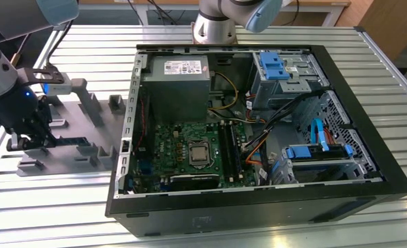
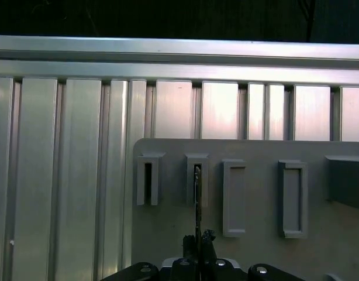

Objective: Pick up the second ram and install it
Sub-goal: 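Pick up the second ram and move it above second insertion slot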

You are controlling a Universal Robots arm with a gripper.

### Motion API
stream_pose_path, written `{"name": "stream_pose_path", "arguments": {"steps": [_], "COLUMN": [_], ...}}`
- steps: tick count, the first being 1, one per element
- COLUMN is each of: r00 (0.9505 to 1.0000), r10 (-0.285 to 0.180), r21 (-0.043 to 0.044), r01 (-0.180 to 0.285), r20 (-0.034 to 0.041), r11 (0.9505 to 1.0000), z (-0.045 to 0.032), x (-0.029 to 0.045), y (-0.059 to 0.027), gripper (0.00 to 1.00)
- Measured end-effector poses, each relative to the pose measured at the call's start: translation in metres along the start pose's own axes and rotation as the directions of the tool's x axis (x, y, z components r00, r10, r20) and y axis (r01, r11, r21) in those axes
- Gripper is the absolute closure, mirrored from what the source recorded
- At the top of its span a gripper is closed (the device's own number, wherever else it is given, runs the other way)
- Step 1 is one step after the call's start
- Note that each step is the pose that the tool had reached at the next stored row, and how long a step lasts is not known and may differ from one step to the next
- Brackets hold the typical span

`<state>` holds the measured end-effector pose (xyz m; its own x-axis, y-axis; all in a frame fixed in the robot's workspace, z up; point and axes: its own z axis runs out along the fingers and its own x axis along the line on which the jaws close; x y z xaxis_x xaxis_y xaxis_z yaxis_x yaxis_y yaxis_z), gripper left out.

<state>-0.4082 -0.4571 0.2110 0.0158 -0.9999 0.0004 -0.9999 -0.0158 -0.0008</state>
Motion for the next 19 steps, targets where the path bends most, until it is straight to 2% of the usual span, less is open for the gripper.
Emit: {"name": "stream_pose_path", "arguments": {"steps": [1,2,19], "r00": [1.0,1.0,1.0], "r10": [0.0,0.0,0.0], "r21": [0.0,0.0,0.0], "r01": [0.0,0.0,0.0], "r20": [0.0,0.0,0.0], "r11": [1.0,1.0,1.0], "z": [-0.0063,-0.007,-0.0121], "x": [0.0,0.0,0.0], "y": [0.0,0.0,0.0], "gripper": [0.86,0.86,0.86]}}
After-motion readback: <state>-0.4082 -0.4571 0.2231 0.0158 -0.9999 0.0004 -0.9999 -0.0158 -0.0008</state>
